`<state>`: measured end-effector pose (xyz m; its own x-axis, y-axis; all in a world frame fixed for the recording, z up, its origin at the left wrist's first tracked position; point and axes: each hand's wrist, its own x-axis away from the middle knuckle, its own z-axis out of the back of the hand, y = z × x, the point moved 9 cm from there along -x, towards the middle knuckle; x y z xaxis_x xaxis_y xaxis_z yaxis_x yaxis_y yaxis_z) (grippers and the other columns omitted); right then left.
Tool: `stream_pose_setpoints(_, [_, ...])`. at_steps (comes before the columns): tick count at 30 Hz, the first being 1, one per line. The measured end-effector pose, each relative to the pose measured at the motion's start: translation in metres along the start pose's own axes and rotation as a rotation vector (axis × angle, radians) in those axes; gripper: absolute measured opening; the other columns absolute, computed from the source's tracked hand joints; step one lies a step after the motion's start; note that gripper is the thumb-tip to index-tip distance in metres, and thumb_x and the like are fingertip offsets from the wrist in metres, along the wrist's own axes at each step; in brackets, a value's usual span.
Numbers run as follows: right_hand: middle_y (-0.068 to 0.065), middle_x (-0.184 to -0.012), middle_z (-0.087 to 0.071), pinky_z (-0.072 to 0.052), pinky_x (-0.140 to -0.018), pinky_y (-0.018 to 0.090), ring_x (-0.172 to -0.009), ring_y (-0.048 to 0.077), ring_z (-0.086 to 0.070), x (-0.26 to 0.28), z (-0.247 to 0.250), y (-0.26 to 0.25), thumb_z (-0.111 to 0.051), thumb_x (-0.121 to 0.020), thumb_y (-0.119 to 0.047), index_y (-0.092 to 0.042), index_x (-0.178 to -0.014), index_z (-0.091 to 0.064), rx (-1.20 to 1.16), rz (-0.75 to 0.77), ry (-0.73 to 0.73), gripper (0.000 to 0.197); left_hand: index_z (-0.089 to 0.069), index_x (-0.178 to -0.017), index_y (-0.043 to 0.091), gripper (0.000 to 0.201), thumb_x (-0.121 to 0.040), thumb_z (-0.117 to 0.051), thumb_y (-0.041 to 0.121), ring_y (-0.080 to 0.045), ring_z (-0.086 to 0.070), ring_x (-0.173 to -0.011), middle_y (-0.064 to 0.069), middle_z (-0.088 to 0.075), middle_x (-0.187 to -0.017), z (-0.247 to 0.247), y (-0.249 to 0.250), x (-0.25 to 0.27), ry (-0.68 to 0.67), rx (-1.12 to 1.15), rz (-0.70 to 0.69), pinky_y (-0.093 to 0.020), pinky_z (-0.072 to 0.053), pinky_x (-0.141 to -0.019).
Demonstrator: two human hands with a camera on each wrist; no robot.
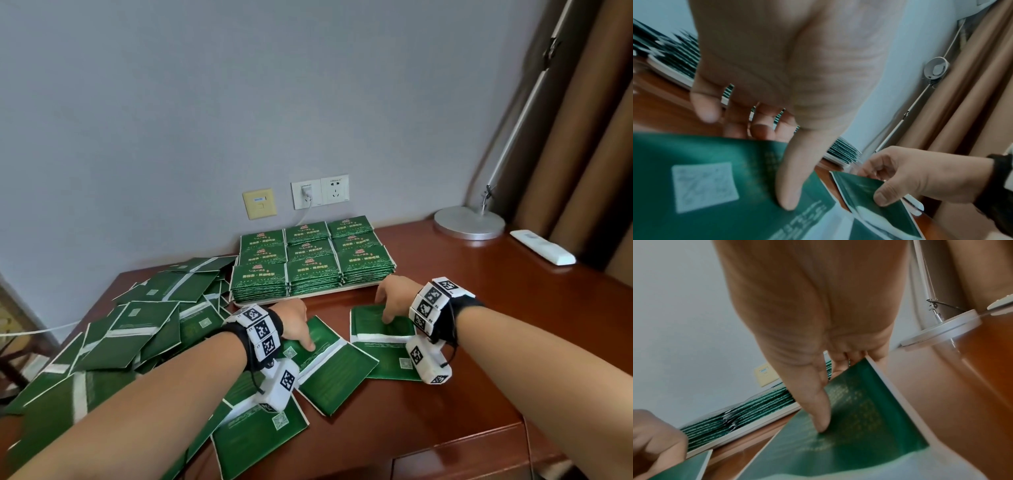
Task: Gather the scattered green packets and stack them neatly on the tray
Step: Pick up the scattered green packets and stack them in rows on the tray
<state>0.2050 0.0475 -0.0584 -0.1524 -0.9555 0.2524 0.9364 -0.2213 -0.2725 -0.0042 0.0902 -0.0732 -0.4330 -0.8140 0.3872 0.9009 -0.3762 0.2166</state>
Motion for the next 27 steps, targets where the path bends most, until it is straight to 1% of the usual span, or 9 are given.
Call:
stream_pose_setpoints(3, [0.006, -0.113, -0.068, -0.049, -0.075, 0.025, -0.096, 0.021, -0.063, 0.002, 0.010, 0.003, -0.081, -0.073, -0.011, -0.011, -0.114, -0.069, -0.010, -0.005, 0.023, 0.043, -0.057, -0.125, 0.004, 0.059, -0.078, -0.083, 0.028, -0.022, -0.061, -0.102, -0.006, -0.063, -0.117, 0.004, 0.005, -0.004, 0.044, 0.011, -0.018, -0.034, -0.051, -0.095])
stream_pose_setpoints(5, [0.005, -0.107, -0.069, -0.051, -0.074, 0.026, -0.091, 0.018, -0.062, 0.003, 0.021, 0.005, -0.080, -0.072, -0.008, -0.013, -0.109, -0.069, -0.039, -0.001, 0.062, 0.039, -0.058, -0.114, 0.008, 0.043, -0.080, -0.080, 0.021, -0.021, -0.061, -0.096, -0.004, -0.063, -0.107, 0.013, 0.008, -0.006, 0.116, 0.027, -0.027, -0.033, -0.053, -0.090])
stream_pose_setpoints(8, [0.002, -0.102, -0.068, -0.054, -0.078, 0.027, -0.090, 0.018, -0.063, 0.008, 0.038, 0.009, -0.076, -0.074, -0.007, -0.016, -0.102, -0.070, -0.067, 0.012, 0.152, 0.030, -0.054, -0.092, 0.015, 0.025, -0.079, -0.073, 0.007, -0.020, -0.059, -0.081, -0.002, -0.060, -0.092, 0.033, 0.014, -0.004, 0.247, 0.026, -0.056, -0.032, -0.052, -0.076])
stream_pose_setpoints(11, [0.000, -0.095, -0.067, -0.052, -0.073, 0.026, -0.085, 0.016, -0.062, 0.013, 0.045, 0.009, -0.074, -0.074, -0.007, -0.019, -0.090, -0.068, -0.056, 0.046, 0.200, 0.021, -0.049, -0.081, 0.018, 0.025, -0.074, -0.061, -0.002, -0.022, -0.049, -0.068, -0.002, -0.054, -0.081, 0.049, 0.024, 0.002, 0.329, -0.034, -0.098, -0.034, -0.044, -0.064])
stream_pose_setpoints(15, [-0.003, -0.085, -0.065, -0.046, -0.061, 0.022, -0.077, 0.014, -0.060, 0.016, 0.035, 0.007, -0.076, -0.072, -0.006, -0.022, -0.079, -0.063, -0.068, 0.081, 0.119, 0.022, -0.058, -0.090, 0.019, 0.016, -0.081, -0.070, 0.012, -0.020, -0.062, -0.082, 0.001, -0.064, -0.090, 0.039, 0.039, 0.009, 0.283, -0.028, -0.167, -0.031, -0.049, -0.070])
stream_pose_setpoints(19, [-0.008, -0.080, -0.063, -0.043, -0.059, 0.022, -0.070, 0.009, -0.058, 0.022, 0.014, 0.005, -0.086, -0.067, -0.026, -0.026, -0.078, -0.065, -0.079, 0.150, -0.075, 0.024, -0.067, -0.096, 0.012, 0.038, -0.084, -0.070, 0.048, -0.020, -0.068, -0.085, -0.005, -0.072, -0.091, 0.016, 0.047, 0.011, 0.139, 0.029, -0.202, -0.032, -0.052, -0.075])
stream_pose_setpoints(21, [-0.008, -0.082, -0.064, -0.043, -0.064, 0.022, -0.074, 0.007, -0.059, 0.028, 0.010, 0.004, -0.085, -0.069, -0.035, -0.024, -0.084, -0.069, -0.120, 0.178, -0.117, 0.024, -0.068, -0.099, 0.013, 0.039, -0.087, -0.066, 0.050, -0.020, -0.067, -0.088, -0.004, -0.072, -0.093, 0.013, 0.042, 0.009, 0.133, 0.018, -0.187, -0.032, -0.052, -0.078])
stream_pose_setpoints(24, [-0.006, -0.097, -0.067, -0.044, -0.074, 0.022, -0.092, 0.012, -0.061, 0.032, 0.010, 0.009, -0.081, -0.074, -0.040, -0.018, -0.100, -0.071, -0.123, 0.162, -0.111, 0.036, -0.062, -0.113, 0.018, 0.039, -0.087, -0.067, 0.047, -0.016, -0.063, -0.091, 0.002, -0.069, -0.099, 0.010, 0.026, 0.008, 0.137, -0.011, -0.130, -0.030, -0.052, -0.083])
stream_pose_setpoints(27, [-0.002, -0.110, -0.065, -0.045, -0.074, 0.022, -0.100, 0.015, -0.060, 0.030, 0.011, 0.022, -0.079, -0.077, -0.038, -0.016, -0.112, -0.067, -0.059, 0.079, -0.044, 0.043, -0.056, -0.130, 0.014, 0.056, -0.086, -0.068, 0.046, -0.017, -0.060, -0.106, 0.000, -0.063, -0.120, 0.009, 0.015, 0.010, 0.128, -0.036, -0.070, -0.031, -0.049, -0.093])
